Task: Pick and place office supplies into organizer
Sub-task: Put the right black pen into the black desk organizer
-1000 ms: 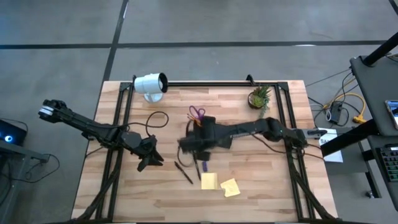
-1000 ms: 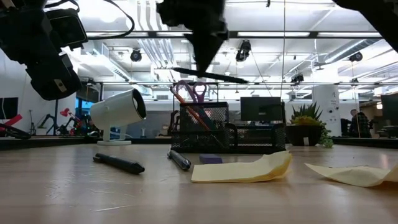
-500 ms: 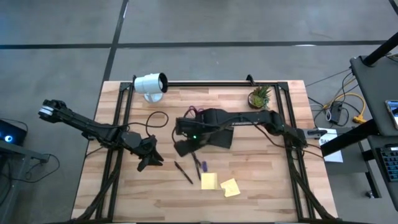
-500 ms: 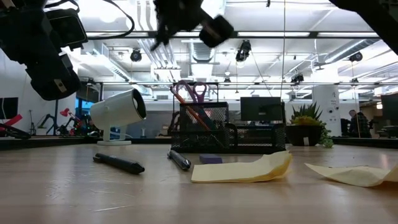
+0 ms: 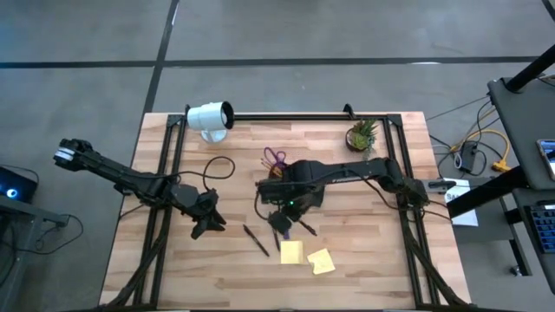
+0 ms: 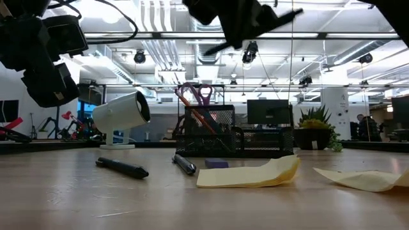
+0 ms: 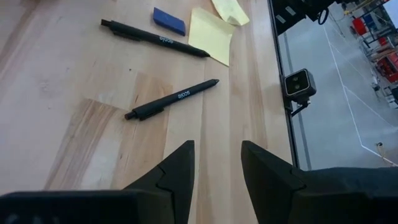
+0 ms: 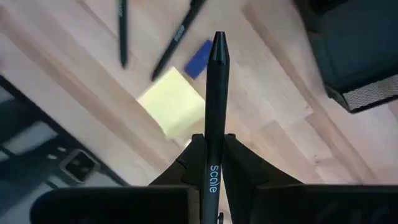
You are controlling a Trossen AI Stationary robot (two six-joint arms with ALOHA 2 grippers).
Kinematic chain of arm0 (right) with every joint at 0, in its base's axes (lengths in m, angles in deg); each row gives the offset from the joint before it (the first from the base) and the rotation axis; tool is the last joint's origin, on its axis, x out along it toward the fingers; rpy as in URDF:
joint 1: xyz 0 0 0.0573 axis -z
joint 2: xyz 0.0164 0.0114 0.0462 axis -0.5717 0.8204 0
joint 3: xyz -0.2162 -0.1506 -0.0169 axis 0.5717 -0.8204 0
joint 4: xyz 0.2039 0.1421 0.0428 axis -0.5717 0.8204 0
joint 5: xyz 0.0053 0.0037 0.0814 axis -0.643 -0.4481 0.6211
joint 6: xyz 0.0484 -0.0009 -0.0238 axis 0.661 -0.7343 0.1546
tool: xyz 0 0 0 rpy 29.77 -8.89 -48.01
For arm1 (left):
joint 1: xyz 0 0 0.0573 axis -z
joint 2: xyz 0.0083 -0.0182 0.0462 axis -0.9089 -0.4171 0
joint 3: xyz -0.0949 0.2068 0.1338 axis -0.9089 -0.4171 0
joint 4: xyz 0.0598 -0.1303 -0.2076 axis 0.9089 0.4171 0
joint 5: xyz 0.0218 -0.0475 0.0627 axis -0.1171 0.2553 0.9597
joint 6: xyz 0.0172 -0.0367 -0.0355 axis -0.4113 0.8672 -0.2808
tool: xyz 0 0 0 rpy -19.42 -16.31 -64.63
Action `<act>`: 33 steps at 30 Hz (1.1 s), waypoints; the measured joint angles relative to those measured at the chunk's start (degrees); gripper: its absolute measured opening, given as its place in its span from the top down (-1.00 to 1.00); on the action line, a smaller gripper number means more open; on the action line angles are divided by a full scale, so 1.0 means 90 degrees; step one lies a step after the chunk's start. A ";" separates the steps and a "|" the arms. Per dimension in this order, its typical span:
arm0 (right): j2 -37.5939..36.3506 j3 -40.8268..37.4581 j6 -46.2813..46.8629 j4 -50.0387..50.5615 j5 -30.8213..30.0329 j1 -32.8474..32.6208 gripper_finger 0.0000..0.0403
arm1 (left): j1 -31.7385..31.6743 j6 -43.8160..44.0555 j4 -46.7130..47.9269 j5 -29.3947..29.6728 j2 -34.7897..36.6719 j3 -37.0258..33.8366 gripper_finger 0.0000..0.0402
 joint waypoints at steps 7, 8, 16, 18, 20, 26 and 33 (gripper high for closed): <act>0.0103 -0.0527 0.0193 -0.0381 0.1966 -0.0289 0.88 | 0.0000 0.0000 0.0134 0.0001 -0.0022 0.0000 0.42; 0.0111 -0.0631 0.0393 -0.0535 0.2284 -0.0284 0.88 | 0.0000 0.0000 0.0137 0.0002 -0.0019 0.0000 0.42; 0.0133 -0.1258 0.0693 -0.0264 0.3580 -0.0399 0.88 | -0.0001 0.0007 0.0482 0.0013 -0.0024 0.0000 0.42; 0.0136 -0.1342 0.0817 -0.0582 0.4071 -0.0399 0.88 | -0.0001 0.0009 0.0707 0.0017 -0.0024 0.0000 0.42; 0.0124 -0.1433 0.0783 -0.0372 0.4165 -0.0394 0.88 | -0.0001 0.0023 0.0975 0.0017 -0.0024 0.0000 0.42; -0.0005 -0.1861 0.0678 0.0033 0.3406 -0.0432 0.88 | -0.0001 0.0174 0.1690 0.0017 -0.0024 0.0000 0.42; 0.0051 -0.1895 0.0763 0.0011 0.4156 -0.0458 0.88 | -0.0001 0.0183 0.2081 0.0015 0.0014 -0.0002 0.42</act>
